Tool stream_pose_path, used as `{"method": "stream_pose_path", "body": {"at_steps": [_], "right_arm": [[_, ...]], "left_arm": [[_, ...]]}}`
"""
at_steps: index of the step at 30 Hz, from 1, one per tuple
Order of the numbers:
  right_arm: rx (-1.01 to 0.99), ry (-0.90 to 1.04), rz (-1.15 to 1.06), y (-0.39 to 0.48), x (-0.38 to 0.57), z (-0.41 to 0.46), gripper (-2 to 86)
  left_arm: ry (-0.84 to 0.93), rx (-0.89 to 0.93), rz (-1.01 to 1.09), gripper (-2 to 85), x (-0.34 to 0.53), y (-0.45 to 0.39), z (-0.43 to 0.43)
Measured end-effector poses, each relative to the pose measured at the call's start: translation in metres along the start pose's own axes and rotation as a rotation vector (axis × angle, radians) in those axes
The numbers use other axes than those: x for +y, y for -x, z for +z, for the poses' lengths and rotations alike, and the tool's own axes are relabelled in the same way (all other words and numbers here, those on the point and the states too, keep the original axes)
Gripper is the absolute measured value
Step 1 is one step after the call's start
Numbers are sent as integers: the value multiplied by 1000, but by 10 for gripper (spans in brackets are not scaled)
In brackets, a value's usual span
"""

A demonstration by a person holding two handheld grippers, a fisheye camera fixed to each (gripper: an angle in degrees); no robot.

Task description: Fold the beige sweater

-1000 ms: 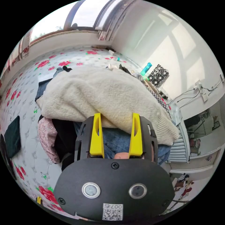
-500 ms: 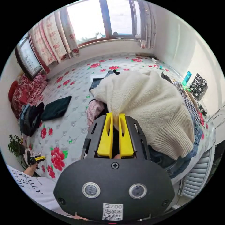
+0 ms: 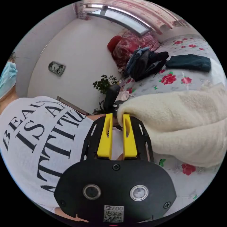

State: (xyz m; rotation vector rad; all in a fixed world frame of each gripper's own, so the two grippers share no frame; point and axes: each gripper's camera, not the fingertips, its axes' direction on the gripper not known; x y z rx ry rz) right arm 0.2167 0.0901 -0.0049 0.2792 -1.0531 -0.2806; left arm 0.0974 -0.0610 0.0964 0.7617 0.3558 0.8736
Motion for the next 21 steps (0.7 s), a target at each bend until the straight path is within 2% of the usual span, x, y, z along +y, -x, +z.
{"method": "stream_pose_path", "body": {"at_steps": [1,3,6,9,13,17,19,21], "right_arm": [[43,43,-30,4,-4,1,70],[298,67,-92,14,0,-12,80],[477,76,-90,7,17,-37,91],[573,126,-5,-18,40,-45,104],[540,205,68,-43,61,-33,114],[473,253,-43,-40,46,-1,117],[489,298,-81,-46,30,20,115],[603,436,-58,-77,11,55,96]], "left_arm": [[77,-60,-6,106,17,1,9],[90,-110,-47,108,44,5,7],[12,-105,-182,111,82,19,-13],[-100,-16,-343,111,112,37,-29],[-170,35,-395,104,123,43,-40],[-183,20,-340,87,96,41,-45],[-192,7,-278,78,65,37,-48],[-204,-14,-233,79,42,34,-49]]}}
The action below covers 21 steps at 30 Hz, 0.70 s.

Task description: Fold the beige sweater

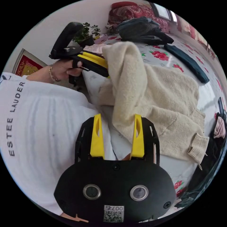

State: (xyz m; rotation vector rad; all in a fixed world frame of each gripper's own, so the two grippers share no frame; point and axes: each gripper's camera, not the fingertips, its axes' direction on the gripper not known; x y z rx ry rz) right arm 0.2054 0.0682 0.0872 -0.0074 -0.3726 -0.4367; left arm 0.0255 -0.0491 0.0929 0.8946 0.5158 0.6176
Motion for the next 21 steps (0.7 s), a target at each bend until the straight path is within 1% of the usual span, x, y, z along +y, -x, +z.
{"method": "stream_pose_path", "body": {"at_steps": [2,3,4,5,6,8,9,11,13,14,16,19,21], "right_arm": [[83,119,77,-25,-15,22,73],[15,101,125,-44,-18,15,63],[-27,58,151,-53,-16,5,61],[-60,-61,205,-70,-7,-22,59],[-47,-173,267,-86,7,-49,59],[-45,-308,351,-107,33,-83,61],[-49,-372,393,-118,48,-97,64],[-26,-417,454,-129,64,-105,68],[-23,-418,507,-135,72,-101,75],[-39,-413,507,-135,73,-94,81],[-36,-414,499,-128,72,-81,91],[10,-417,480,-110,71,-69,101],[69,-394,466,-96,74,-60,103]], "left_arm": [[-2,0,30,80,-17,-4,2],[-13,-4,36,81,-24,-5,-2],[-43,-25,41,81,-27,-4,-10],[-62,-42,46,81,-26,-4,-15],[-84,-89,60,83,-22,-2,-23],[-96,-141,66,92,-10,6,-31],[-92,-136,52,100,-1,16,-32],[-69,-73,-1,114,13,35,-28],[-6,23,-41,125,28,50,-14],[12,26,-36,124,31,49,-9],[91,-21,34,109,33,31,14],[151,-60,130,100,22,9,34],[163,-65,153,98,12,4,38]]}}
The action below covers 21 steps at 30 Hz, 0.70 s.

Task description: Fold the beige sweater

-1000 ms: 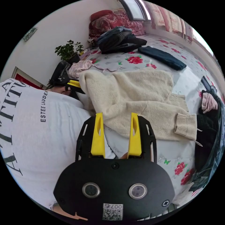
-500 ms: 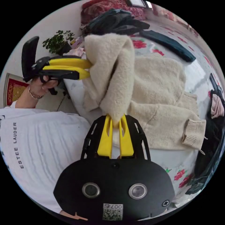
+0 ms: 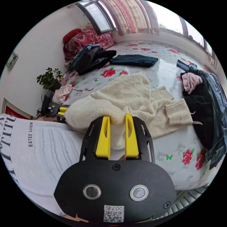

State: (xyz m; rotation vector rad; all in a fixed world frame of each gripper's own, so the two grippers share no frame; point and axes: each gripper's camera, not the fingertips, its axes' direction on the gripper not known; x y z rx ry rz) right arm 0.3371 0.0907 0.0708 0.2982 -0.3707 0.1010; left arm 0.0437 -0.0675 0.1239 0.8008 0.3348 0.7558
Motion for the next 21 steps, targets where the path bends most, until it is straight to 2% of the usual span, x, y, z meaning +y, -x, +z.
{"method": "stream_pose_path", "body": {"at_steps": [7,10,14,17,19,21], "right_arm": [[19,144,11,7,33,48,97],[-42,221,56,-2,28,85,80],[-67,98,122,-14,9,71,50],[20,-85,70,-5,9,13,39],[-3,-249,62,-3,18,-36,32],[-19,-418,21,5,33,-91,24]], "left_arm": [[-63,92,-47,81,-20,33,-20],[-72,72,-49,65,-43,40,-25],[-91,86,-66,34,-57,53,-42],[-311,227,-121,12,-33,77,-102],[-633,609,-231,4,7,120,-157],[-801,681,-230,0,33,131,-190]]}}
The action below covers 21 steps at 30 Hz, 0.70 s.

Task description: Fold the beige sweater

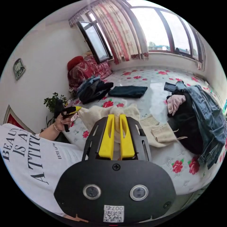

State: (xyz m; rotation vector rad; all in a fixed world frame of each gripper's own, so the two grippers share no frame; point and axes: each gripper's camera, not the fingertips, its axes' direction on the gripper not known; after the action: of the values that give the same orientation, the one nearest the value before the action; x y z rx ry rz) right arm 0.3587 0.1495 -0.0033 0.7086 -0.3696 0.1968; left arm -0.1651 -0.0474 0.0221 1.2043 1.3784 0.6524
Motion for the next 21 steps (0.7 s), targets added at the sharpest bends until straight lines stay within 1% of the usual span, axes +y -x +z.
{"method": "stream_pose_path", "body": {"at_steps": [2,5,7,8,10,12,14,15,16,17,18,19,20,21], "right_arm": [[4,-93,-49,12,-1,-29,20],[13,-232,-122,36,0,-76,14],[36,-319,-177,54,3,-105,11],[59,-374,-220,68,7,-124,10],[89,-463,-285,88,15,-152,9],[119,-609,-343,110,29,-190,8],[144,-685,-370,122,35,-210,7],[143,-691,-397,129,34,-215,7],[138,-681,-409,131,33,-215,7],[131,-649,-430,137,30,-209,7],[133,-608,-448,142,29,-198,7],[139,-584,-456,144,30,-192,6],[166,-539,-461,149,34,-178,6],[227,-492,-453,152,40,-164,5]], "left_arm": [[-50,-10,59,-1,-3,-21,-27],[-140,16,165,-4,-4,-75,-70],[-312,110,319,-5,-6,-138,-116],[-360,126,364,-6,-7,-155,-129],[-564,200,582,-8,-3,-222,-177],[-732,260,718,-9,6,-261,-210],[-775,150,793,-9,7,-296,-223],[-791,5,824,-9,9,-313,-219],[-784,-166,836,-8,13,-324,-205],[-759,-243,842,-8,14,-327,-194],[-652,-350,847,-6,13,-326,-167],[-486,-404,836,-4,13,-316,-132],[-395,-419,825,-2,15,-308,-113],[-215,-429,784,4,25,-287,-73]]}}
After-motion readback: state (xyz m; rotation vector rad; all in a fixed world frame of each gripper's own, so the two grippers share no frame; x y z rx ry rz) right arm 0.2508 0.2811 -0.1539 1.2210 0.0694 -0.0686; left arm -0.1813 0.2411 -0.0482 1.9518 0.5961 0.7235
